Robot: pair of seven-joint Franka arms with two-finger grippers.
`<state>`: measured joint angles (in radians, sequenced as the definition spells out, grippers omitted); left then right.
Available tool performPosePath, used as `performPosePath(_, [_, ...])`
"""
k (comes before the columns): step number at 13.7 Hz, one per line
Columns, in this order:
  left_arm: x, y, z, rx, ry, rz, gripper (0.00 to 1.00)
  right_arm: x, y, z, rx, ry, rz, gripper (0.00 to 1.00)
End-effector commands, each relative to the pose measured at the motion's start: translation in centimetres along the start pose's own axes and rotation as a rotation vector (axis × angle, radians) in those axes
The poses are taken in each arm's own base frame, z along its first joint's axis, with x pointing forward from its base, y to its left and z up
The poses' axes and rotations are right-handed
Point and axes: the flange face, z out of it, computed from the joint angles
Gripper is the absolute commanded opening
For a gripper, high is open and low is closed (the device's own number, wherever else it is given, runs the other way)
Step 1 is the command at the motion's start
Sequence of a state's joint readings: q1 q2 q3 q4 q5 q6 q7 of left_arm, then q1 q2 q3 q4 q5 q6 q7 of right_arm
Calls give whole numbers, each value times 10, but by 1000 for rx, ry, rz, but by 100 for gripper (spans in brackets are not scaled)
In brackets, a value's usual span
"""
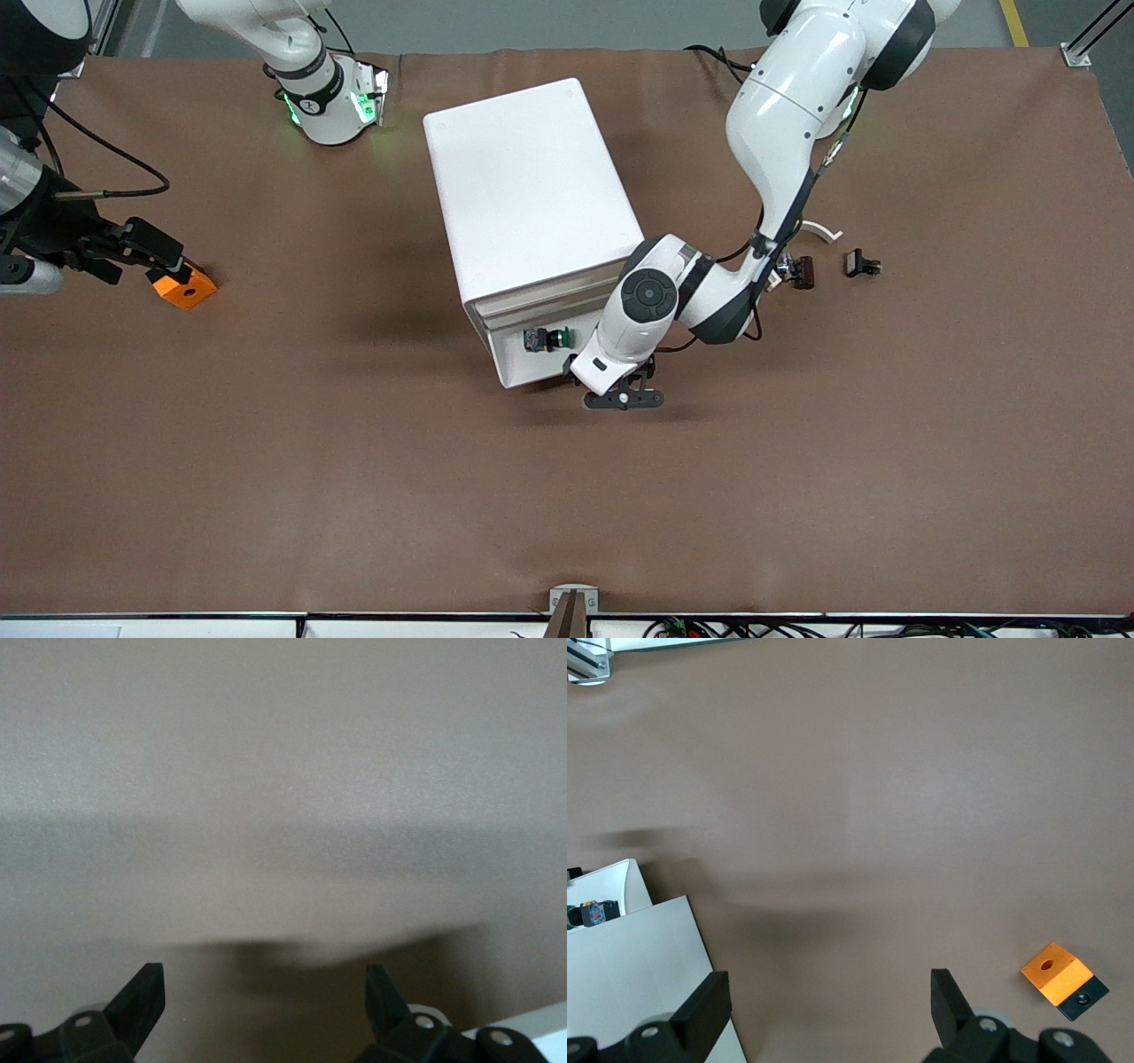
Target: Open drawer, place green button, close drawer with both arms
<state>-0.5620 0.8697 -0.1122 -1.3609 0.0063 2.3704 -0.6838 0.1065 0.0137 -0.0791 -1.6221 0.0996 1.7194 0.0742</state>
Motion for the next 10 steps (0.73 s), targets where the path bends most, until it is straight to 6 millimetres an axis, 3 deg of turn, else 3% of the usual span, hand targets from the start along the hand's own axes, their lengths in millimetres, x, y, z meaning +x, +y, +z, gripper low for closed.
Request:
performPosePath(1, [-39, 29, 11, -15, -48, -1, 100, -1, 1, -7, -7, 11, 14, 100])
performPosePath(5, [-40, 29, 13, -14, -51, 6, 100, -1, 1, -6, -9, 8, 12, 100])
performPosePath(10, [-27, 18, 10, -12, -38, 5, 100, -5, 2, -8, -10, -8, 12, 100])
